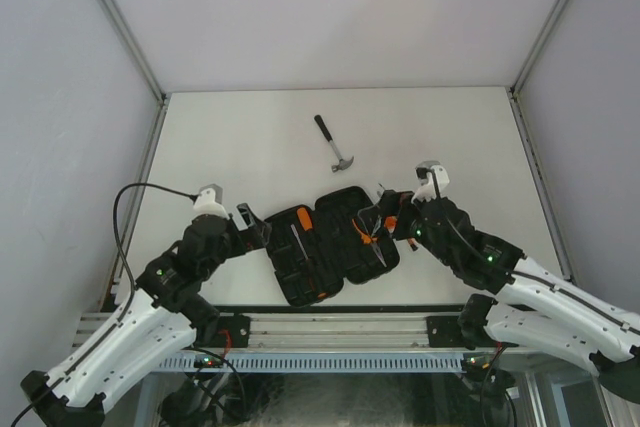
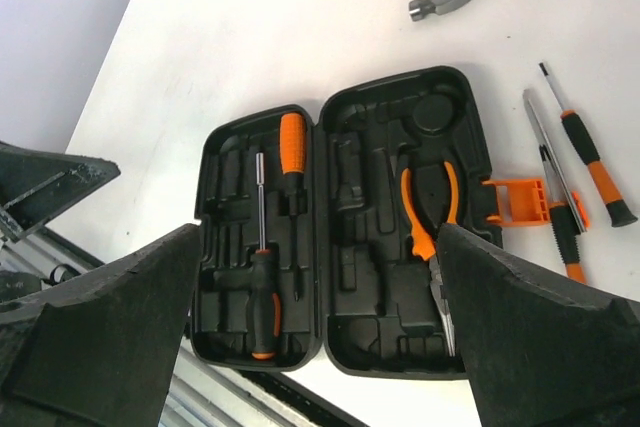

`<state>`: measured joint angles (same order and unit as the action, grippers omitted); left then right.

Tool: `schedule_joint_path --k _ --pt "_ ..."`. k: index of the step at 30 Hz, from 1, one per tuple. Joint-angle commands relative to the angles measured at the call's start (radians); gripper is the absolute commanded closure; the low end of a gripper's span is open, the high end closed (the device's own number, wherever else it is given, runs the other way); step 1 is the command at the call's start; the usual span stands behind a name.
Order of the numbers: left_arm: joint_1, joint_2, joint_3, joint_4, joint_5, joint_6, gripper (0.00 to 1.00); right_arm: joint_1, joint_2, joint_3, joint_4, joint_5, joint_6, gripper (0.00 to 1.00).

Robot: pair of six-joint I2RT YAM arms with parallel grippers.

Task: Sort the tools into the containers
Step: Place the screwdriver in the storage box.

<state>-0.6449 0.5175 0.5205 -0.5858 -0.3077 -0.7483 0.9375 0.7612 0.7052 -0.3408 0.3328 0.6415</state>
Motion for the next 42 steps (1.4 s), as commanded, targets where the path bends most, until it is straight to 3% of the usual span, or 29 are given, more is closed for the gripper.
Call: schedule_joint_path --k 1,10,14,17,20,33,38,42 --pt "0.013 0.020 0.075 0.052 0.004 0.020 0.00 -0.028 -0.017 -0.007 0.025 0.033 0.041 0.00" --pt "0.035 0.095 0.103 0.070 0.026 0.026 0.00 -0.067 0.091 -0.035 0.113 -0.192 0.020 0.05" --pt "0.046 0.097 0.090 0.086 0.042 0.022 0.00 -0.057 0.167 -0.030 0.174 -0.272 0.046 0.12" --pt "0.063 0.092 0.075 0.087 0.056 0.015 0.00 -0.045 0.228 -0.016 0.194 -0.304 0.073 0.24" --pt "0.099 0.084 0.052 0.094 0.090 0.003 0.00 -0.012 0.301 0.013 0.195 -0.312 0.089 0.35" --pt "0.226 0.095 0.003 0.098 0.235 0.008 0.01 0.160 0.684 0.242 0.098 -0.290 0.096 0.54" --pt "0.226 0.167 0.054 0.028 0.257 0.033 0.00 0.173 0.747 0.270 0.078 -0.276 0.114 0.57" --pt "0.226 0.210 0.127 -0.081 0.189 0.040 0.00 0.172 0.759 0.270 0.069 -0.273 0.118 0.58"
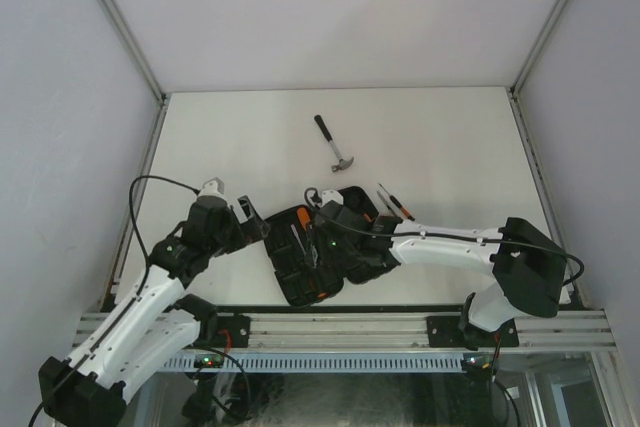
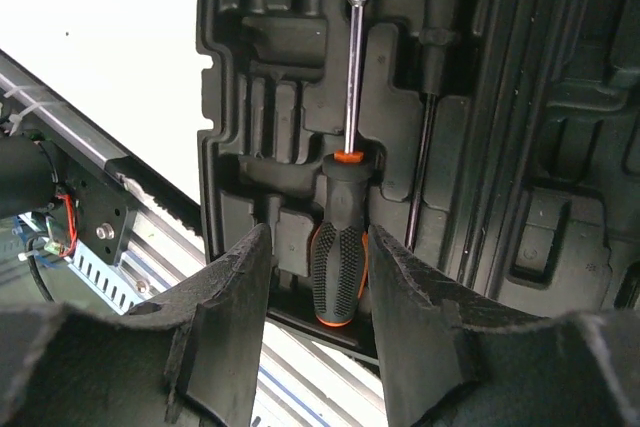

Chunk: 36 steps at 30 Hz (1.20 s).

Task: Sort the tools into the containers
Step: Place the screwdriver in the storage box.

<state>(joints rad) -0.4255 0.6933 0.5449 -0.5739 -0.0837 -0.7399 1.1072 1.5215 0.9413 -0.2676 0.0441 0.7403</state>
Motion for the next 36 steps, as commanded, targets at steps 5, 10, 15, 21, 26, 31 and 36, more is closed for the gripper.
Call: schedule_joint_path --k 5,10,15,21,26,31,36 --pt "0.007 0.100 0.182 -0.170 -0.061 0.026 0.00 0.002 0.000 0.033 -0.012 0.016 0.018 0.58" --pt "0.007 0.152 0.209 -0.157 0.001 0.015 0.12 0.000 -0.008 0.033 -0.014 0.021 0.014 0.58" --pt "0.008 0.095 0.178 -0.059 0.056 0.062 0.10 0.002 -0.003 0.034 -0.019 0.025 0.017 0.61" --pt "0.008 -0.075 0.142 -0.025 -0.042 0.073 0.00 0.011 0.026 0.040 -0.022 0.005 0.029 0.67" --pt "0.008 -0.142 0.092 0.028 -0.026 0.060 0.00 0.030 0.086 0.091 -0.052 0.007 0.019 0.69" --pt "0.008 -0.114 0.069 0.029 0.010 0.044 0.02 0.036 0.116 0.112 -0.085 0.040 0.028 0.72" --pt "0.008 -0.111 0.059 0.044 0.011 0.051 0.03 0.036 0.130 0.120 -0.105 0.040 0.023 0.75"
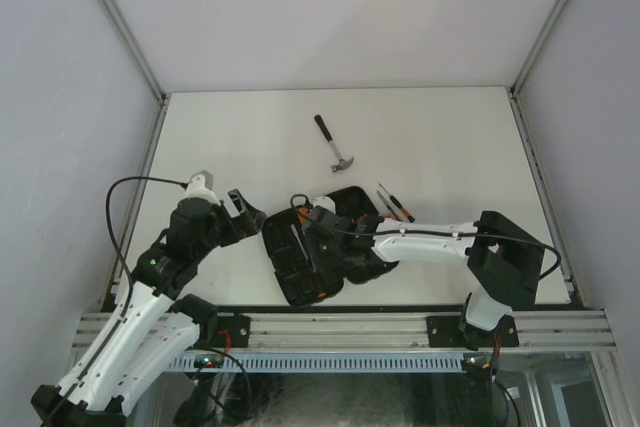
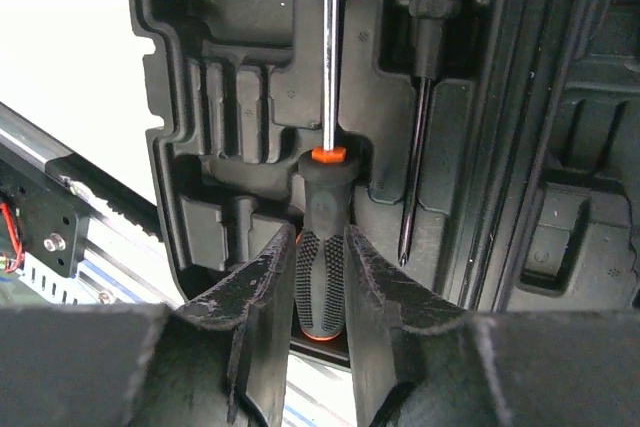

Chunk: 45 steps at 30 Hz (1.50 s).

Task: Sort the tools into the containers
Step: Place the screwdriver in the storage box.

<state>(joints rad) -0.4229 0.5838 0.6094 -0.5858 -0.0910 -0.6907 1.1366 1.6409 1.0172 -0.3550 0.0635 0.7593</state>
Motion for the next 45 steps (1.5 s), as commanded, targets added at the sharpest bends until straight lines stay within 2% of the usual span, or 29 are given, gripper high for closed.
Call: schedule_joint_path --k 1,17,26,34,45 --pt "0.005 0.001 -0.005 0.059 0.018 0.003 0.03 0.006 0.013 0.046 -0.020 0.015 0.003 0.76" --pt "0.006 0.019 -0.048 0.085 0.033 0.002 0.05 0.001 0.061 0.055 -0.009 -0.039 0.002 0.81" --pt "0.006 0.019 -0.087 0.112 0.060 0.002 0.06 0.002 0.114 0.100 -0.088 -0.036 0.008 0.86" --pt "0.006 0.043 -0.110 0.095 0.089 -0.045 0.12 0.005 0.138 0.101 -0.156 -0.003 0.040 0.89" --pt "0.004 0.139 -0.140 0.166 0.138 -0.144 0.28 0.027 0.135 0.102 -0.164 0.018 0.015 0.92"
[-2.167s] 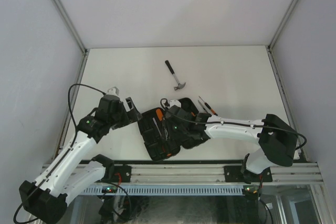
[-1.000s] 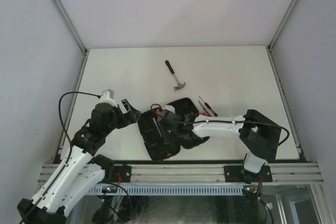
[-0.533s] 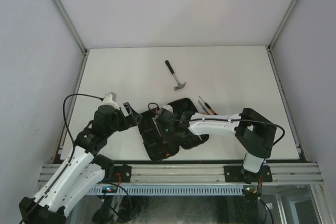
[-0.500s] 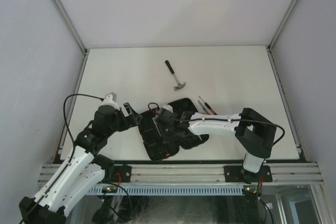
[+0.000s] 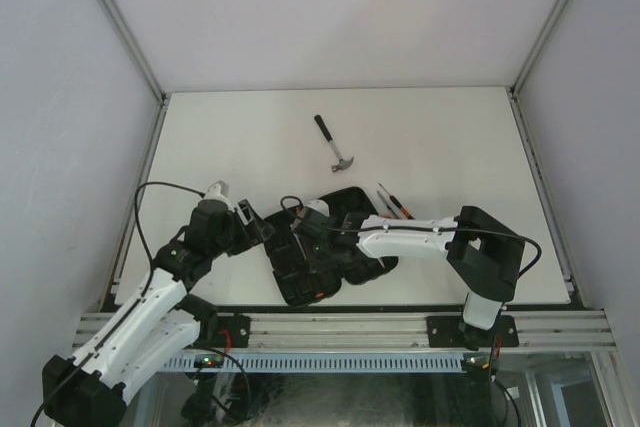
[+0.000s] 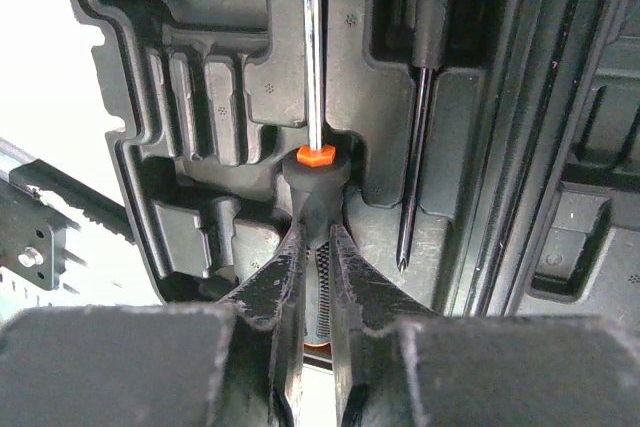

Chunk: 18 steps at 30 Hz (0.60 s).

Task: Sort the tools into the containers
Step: Place the screwdriver in the storage box.

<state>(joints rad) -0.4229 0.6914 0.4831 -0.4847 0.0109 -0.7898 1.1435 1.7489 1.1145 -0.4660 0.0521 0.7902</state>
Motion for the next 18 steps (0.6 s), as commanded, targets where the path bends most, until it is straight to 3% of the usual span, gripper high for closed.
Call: schedule_joint_path --k 1,7,18 --pt "0.004 0.039 -0.008 0.062 0.039 -0.044 0.28 0.021 0.026 0.004 -0.052 0.030 -0.018 0.92" --pt "0.004 0.106 0.027 0.063 0.004 -0.049 0.29 0.018 0.028 0.004 -0.027 0.027 -0.015 0.93" --pt "0.001 0.264 0.095 0.101 0.013 -0.074 0.50 0.048 0.048 0.004 0.000 0.051 0.028 0.94"
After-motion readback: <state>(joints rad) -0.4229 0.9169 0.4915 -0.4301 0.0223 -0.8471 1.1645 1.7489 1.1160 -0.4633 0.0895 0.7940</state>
